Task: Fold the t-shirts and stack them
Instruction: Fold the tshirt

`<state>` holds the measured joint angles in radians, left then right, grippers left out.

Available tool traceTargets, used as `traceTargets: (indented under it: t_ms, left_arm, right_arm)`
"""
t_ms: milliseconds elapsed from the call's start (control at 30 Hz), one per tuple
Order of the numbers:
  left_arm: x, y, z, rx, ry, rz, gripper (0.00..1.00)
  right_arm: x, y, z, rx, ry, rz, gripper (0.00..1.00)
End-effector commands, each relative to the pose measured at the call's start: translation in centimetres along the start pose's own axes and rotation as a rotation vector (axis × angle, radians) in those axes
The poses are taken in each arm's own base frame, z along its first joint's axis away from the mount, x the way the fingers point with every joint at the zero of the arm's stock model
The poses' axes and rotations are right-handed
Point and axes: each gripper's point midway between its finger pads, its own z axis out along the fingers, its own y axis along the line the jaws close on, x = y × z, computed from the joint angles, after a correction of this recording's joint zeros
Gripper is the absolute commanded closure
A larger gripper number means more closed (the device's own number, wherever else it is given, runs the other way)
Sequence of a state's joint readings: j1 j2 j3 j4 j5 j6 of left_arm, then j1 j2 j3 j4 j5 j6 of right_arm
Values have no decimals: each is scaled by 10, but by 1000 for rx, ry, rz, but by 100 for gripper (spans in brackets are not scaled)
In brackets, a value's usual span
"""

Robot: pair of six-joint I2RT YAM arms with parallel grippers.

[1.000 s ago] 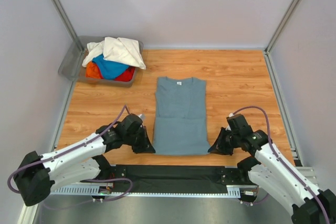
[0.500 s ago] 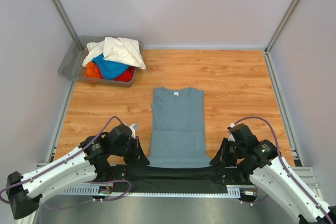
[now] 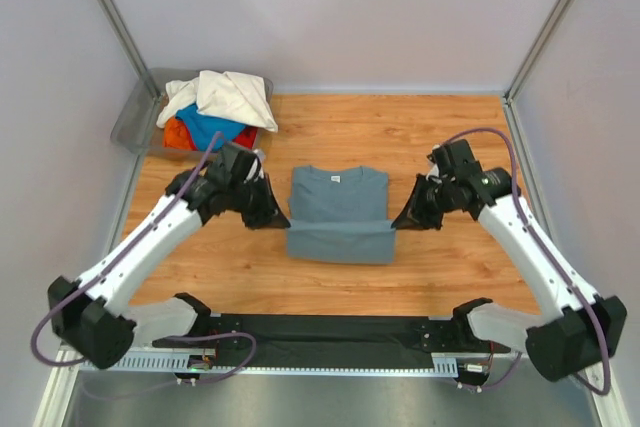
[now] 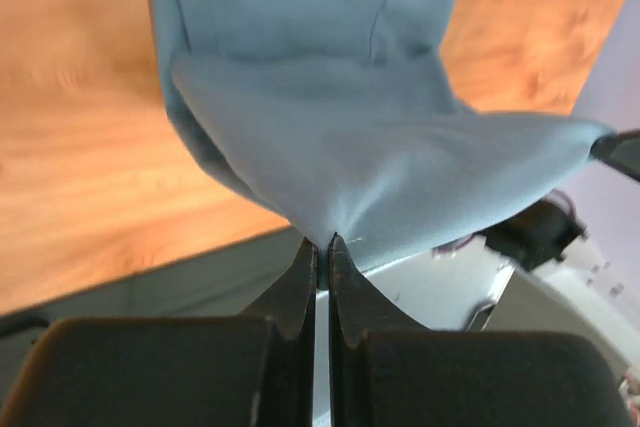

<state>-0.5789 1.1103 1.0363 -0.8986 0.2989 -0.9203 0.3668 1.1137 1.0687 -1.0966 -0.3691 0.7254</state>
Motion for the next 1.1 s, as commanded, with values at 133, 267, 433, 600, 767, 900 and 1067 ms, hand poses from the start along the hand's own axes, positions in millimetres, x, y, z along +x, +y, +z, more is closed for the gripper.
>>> traceTargets:
  t_ms: [133, 267, 433, 600, 767, 900, 1067]
  left_arm:
    - [-88, -17, 30, -10, 34, 104, 100]
    - [-116, -20, 44, -4, 30, 106, 100]
    - [-142, -15, 61, -7, 28, 95, 100]
    - [-167, -8, 75, -22, 26, 104, 100]
    - [-198, -8, 105, -30, 23, 157, 100]
    - [-236, 3, 123, -126, -55, 209, 97]
    - [-292, 38, 119, -369, -204, 287, 73]
  right_arm:
    - [-84, 46, 21, -64, -11, -68, 100]
    - [-115, 51, 41, -41, -9, -63, 100]
    - [-148, 47, 48, -45, -24, -44, 100]
    - [-178, 42, 57, -47, -37, -61, 100]
    - [-212, 40, 76, -86, -69, -60, 100]
    - [-250, 42, 102, -127, -134, -99, 98]
    - [-339, 33, 130, -116, -308, -171, 53]
